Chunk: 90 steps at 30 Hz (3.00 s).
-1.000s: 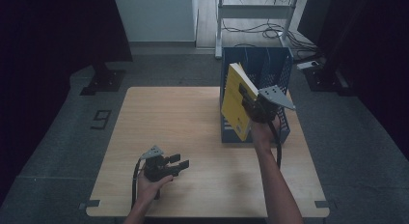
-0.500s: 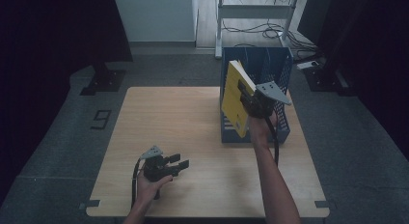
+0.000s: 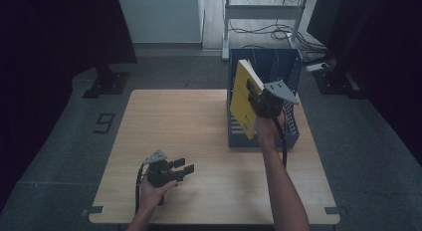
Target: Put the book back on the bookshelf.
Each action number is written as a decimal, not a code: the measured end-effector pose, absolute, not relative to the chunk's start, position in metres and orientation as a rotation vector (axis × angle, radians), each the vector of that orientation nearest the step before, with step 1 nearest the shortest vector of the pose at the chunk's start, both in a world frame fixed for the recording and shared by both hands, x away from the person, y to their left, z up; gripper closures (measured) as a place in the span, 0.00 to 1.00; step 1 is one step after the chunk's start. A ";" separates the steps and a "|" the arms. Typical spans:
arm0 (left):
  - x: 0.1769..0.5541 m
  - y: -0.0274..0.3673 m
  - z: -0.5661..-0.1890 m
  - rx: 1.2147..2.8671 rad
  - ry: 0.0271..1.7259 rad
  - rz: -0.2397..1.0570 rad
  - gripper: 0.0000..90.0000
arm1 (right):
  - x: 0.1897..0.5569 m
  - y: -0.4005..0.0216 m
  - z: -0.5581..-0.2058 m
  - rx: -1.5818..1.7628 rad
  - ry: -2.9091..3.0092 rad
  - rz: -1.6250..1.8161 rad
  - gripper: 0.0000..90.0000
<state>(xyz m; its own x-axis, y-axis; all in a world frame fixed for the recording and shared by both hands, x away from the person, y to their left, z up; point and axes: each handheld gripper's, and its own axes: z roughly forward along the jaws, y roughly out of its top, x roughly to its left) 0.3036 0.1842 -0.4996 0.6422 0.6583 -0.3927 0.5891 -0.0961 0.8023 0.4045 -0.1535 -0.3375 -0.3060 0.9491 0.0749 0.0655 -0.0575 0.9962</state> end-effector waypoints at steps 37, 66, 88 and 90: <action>0.304 0.184 -0.502 1.774 1.013 0.072 0.47 | 0.445 -0.153 -0.351 1.213 1.429 1.403 0.83; 0.305 0.192 -0.503 1.749 1.029 0.078 0.47 | 0.477 -0.140 -0.365 1.228 1.451 1.355 0.83; 0.307 0.197 -0.504 1.741 1.041 0.080 0.47 | 0.505 -0.129 -0.389 1.266 1.458 1.322 0.83; 0.307 0.197 -0.504 1.741 1.041 0.080 0.47 | 0.507 -0.128 -0.392 1.264 1.460 1.322 0.83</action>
